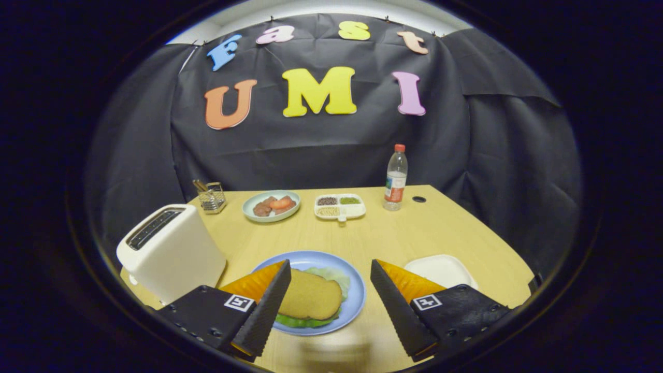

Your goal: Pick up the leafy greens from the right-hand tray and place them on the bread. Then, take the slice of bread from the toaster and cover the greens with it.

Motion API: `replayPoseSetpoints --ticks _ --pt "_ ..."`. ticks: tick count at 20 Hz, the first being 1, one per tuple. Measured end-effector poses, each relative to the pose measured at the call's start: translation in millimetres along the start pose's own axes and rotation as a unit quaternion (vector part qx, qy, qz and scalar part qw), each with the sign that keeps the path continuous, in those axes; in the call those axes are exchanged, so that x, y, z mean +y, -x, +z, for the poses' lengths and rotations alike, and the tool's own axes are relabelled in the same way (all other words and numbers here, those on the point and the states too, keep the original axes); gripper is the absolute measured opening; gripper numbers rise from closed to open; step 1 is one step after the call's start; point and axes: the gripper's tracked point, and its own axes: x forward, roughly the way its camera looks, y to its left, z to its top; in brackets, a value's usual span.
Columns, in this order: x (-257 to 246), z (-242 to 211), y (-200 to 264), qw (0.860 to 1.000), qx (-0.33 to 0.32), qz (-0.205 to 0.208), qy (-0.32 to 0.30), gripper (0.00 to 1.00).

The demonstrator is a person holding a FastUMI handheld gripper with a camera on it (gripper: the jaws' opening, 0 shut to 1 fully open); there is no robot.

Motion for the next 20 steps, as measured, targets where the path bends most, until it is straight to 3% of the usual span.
replayPoseSetpoints --ticks 10,15,20 --pt "-0.7 89.1 131.5 0.990 -0.138 0.008 0.016 0.95" --pt "-5.2 109.7 190.3 0.983 -0.181 0.025 0.012 0.95" --pt "-18.7 117.0 232.2 0.978 -0.206 0.017 0.010 0.94"
